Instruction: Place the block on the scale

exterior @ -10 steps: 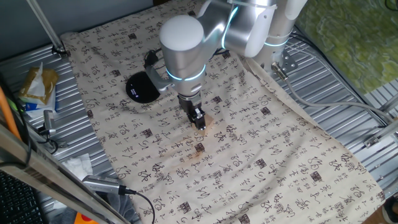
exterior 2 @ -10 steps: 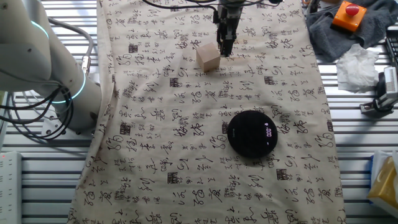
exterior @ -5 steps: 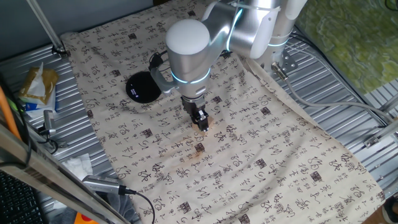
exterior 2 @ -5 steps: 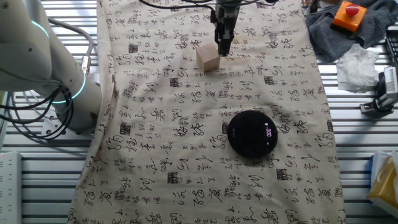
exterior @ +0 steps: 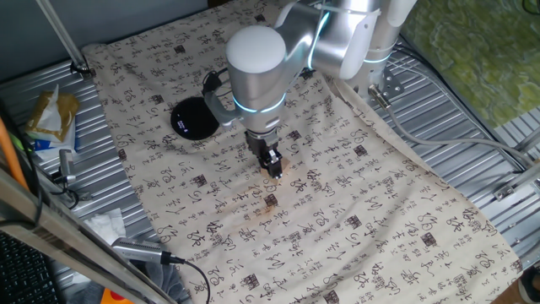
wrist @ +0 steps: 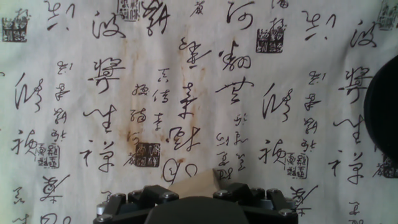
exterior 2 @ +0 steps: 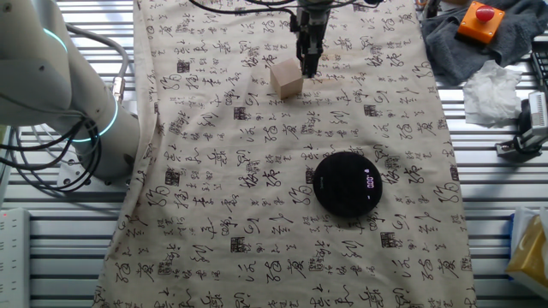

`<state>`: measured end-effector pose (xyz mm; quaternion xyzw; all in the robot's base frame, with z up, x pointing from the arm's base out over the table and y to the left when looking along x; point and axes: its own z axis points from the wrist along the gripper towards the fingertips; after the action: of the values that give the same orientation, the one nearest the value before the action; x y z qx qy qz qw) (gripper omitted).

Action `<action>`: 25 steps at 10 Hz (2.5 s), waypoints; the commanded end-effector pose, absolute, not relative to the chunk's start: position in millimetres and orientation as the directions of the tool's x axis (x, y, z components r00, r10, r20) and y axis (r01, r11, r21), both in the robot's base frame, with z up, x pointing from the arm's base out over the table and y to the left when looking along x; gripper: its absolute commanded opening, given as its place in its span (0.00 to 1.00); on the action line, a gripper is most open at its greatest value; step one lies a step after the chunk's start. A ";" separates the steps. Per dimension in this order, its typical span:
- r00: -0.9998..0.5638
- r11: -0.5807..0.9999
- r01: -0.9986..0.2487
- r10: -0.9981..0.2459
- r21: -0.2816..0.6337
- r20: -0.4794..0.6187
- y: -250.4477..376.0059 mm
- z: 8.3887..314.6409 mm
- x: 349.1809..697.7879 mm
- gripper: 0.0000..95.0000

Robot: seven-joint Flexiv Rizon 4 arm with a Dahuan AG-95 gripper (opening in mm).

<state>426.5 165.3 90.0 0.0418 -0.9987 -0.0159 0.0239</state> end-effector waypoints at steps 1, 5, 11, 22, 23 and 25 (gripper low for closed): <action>-0.992 0.996 -0.079 -0.083 0.039 0.092 167.2 89.0 432.3 0.80; -0.981 0.995 -0.089 -0.095 0.041 0.167 169.2 88.5 442.0 0.80; -0.968 0.997 -0.065 -0.072 0.037 0.240 169.9 80.2 446.9 0.80; -0.942 0.995 -0.082 -0.094 0.048 0.323 169.4 67.1 441.2 0.80; -0.942 0.995 -0.083 -0.094 0.047 0.323 170.4 66.1 439.7 0.80; -0.941 0.996 -0.088 -0.094 0.035 0.324 174.8 62.9 435.3 0.80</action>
<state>433.8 176.1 62.2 0.0466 -0.9852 -0.0081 0.1649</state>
